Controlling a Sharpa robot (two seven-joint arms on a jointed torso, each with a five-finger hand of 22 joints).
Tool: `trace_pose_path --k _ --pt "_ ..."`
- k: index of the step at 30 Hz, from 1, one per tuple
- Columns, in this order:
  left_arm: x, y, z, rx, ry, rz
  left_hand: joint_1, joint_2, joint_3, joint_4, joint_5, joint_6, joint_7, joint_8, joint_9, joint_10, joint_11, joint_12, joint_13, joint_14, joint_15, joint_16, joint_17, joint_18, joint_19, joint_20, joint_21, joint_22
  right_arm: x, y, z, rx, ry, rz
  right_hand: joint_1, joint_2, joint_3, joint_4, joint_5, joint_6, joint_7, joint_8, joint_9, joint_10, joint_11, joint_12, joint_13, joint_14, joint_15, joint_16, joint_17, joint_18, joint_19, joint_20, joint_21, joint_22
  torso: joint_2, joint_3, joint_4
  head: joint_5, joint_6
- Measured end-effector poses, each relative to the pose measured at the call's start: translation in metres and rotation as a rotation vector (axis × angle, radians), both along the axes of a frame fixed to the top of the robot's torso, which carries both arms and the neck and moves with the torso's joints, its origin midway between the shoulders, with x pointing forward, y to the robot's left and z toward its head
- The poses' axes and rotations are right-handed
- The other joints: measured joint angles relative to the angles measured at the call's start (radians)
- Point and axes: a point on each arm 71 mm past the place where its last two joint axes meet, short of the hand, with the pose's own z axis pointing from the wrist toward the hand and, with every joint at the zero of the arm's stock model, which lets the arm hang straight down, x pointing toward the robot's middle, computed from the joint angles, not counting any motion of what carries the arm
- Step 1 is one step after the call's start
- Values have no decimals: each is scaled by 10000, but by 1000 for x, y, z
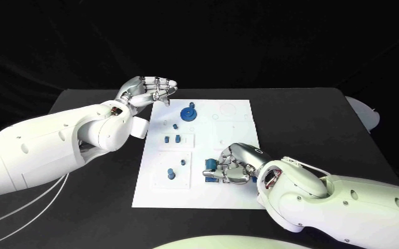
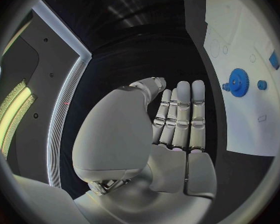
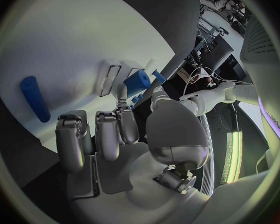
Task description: Assemble the parts on the task board
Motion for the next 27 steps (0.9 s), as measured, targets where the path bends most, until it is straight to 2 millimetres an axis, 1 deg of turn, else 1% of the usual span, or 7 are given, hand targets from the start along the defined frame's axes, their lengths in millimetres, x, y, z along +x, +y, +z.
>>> trace_pose_path --k 3,8,9,13,17,23,27 --pt "0 0 0 1 1 2 0 0 0 0 0 0 0 0 0 0 0 0 0 0 0 0 1 0 0 0 0 -1 -1 0 1 27 -52 38 -38 62 -69 -14 125 0 0 40 0 0 0 0 0 0 0 0 0 0 0 0 0 0 -3 2 -1 6 3" --pt "0 1 0 5 4 11 0 0 0 0 0 0 0 0 1 0 0 0 0 0 0 0 1 0 0 0 0 -1 -4 -2 3 55 -147 79 540 593 -126 -16 725 -13 -13 117 0 0 0 0 -1 0 0 0 -1 0 0 1 0 8 -3 6 -7 23 4" --pt "0 1 0 6 4 13 0 0 0 0 0 0 0 0 1 0 0 0 1 0 0 0 1 0 0 0 0 -1 -4 -2 3 53 -160 86 1032 679 -95 -79 980 -49 -49 117 -10 2 -2 0 -1 0 0 0 0 0 0 1 0 8 -3 7 -6 24 5" --pt "0 1 0 11 5 23 0 0 0 0 0 0 0 0 1 0 0 0 1 0 0 0 1 1 0 0 0 -1 -5 -4 4 31 -209 118 2064 687 -71 -103 1185 -54 -53 117 -70 36 -35 0 4 0 0 0 -1 0 0 1 0 8 -2 8 -10 35 8" --pt "0 2 0 15 8 32 0 0 0 0 0 0 0 -1 1 0 0 0 1 0 0 0 -10 0 0 0 0 -2 -6 -5 4 -3 -229 149 2521 673 -71 -103 1185 -54 -53 117 -112 35 -35 0 6 0 0 40 -1 0 0 1 0 7 -1 8 -11 39 3" --pt "0 2 0 17 12 33 0 0 0 0 0 0 0 -1 2 0 0 0 1 0 0 0 -10 0 0 0 0 -2 -5 -6 4 -88 -247 179 2765 774 -71 -103 1185 -53 -53 117 -157 34 -34 11 36 -1 1 39 -2 0 0 1 0 7 0 9 -7 27 -4" --pt "0 2 0 21 17 38 0 0 0 0 0 0 0 -1 1 0 0 0 2 0 0 0 -9 0 0 0 0 -3 -4 -7 3 -161 -260 183 2969 748 -71 -103 1184 -53 -53 116 -183 33 -33 42 37 -1 1 40 -2 -1 0 2 0 6 3 5 0 19 -12"
